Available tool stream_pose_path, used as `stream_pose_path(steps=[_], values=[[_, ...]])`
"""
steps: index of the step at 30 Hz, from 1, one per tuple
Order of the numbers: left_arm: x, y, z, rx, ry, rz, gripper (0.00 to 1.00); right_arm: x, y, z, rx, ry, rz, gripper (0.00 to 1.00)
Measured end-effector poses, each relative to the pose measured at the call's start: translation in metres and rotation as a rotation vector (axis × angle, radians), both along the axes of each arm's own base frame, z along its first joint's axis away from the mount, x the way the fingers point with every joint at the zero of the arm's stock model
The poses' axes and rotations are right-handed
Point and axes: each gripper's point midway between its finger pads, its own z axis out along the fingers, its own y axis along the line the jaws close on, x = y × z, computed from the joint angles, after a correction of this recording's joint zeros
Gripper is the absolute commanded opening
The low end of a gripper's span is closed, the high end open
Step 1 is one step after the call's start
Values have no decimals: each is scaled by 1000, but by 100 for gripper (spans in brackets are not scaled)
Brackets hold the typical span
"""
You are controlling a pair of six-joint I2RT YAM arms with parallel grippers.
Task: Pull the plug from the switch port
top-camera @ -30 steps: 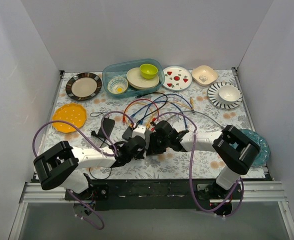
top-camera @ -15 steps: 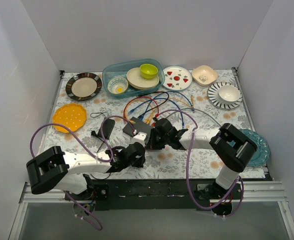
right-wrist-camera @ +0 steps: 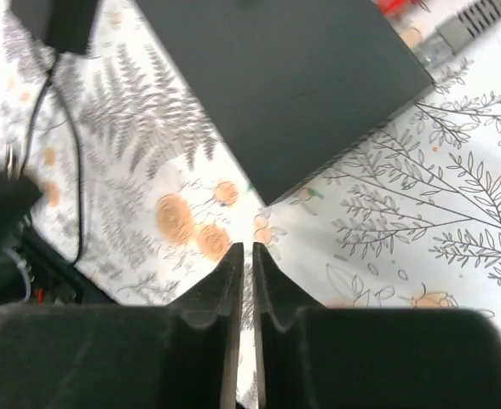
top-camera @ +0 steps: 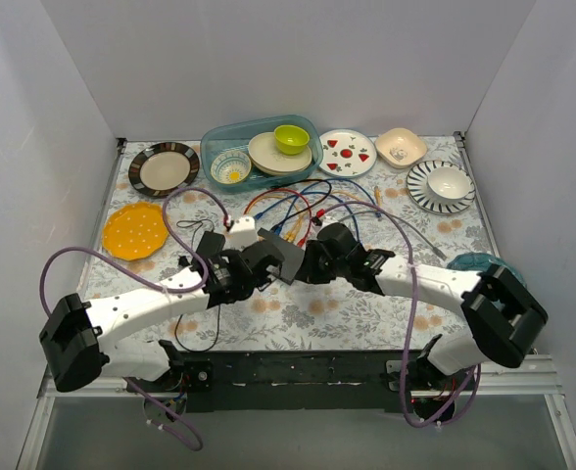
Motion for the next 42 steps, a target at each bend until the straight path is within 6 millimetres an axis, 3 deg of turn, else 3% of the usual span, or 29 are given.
stream_pose_path(steps=[3, 5, 11, 13, 15, 17, 19, 23, 25, 29, 31, 33, 36, 38, 40, 42], values=[[23, 39, 3, 28, 12, 165, 0, -5, -1, 27, 42, -52, 38, 34], [36, 74, -4, 60, 41, 282, 0, -10, -4, 37, 55, -74, 63, 34], [63, 155, -25, 99, 128, 566, 0, -29, -17, 43, 40, -84, 110, 34], [68, 174, -40, 116, 181, 638, 36, -34, -23, 41, 21, -77, 119, 34], [71, 186, -51, 130, 223, 678, 65, -36, -27, 42, 10, -78, 125, 34], [74, 190, -55, 137, 247, 706, 72, -39, -31, 44, 3, -81, 131, 34], [81, 189, -51, 132, 245, 721, 95, -41, -34, 47, 4, -91, 136, 34], [103, 184, -19, 73, 169, 756, 98, -45, -42, 48, -8, -101, 140, 35], [114, 181, 2, 27, 118, 766, 96, -45, -45, 49, -16, -108, 136, 34], [129, 160, 46, -139, -3, 716, 73, -39, -51, 48, -47, -124, 106, 28], [136, 141, 61, -215, -42, 657, 60, -31, -53, 47, -65, -119, 77, 15], [135, 97, 70, -271, -48, 535, 39, -14, -55, 48, -74, -108, 26, 4], [126, 42, 60, -304, 2, 395, 15, 21, -58, 46, -82, -88, -63, 1], [111, 14, 43, -311, 55, 319, 6, 48, -56, 43, -81, -69, -117, 1], [88, 2, 18, -294, 129, 276, 0, 74, -53, 39, -88, -57, -156, 1], [75, 5, -3, -276, 181, 280, 0, 95, -44, 35, -92, -53, -167, 1]])
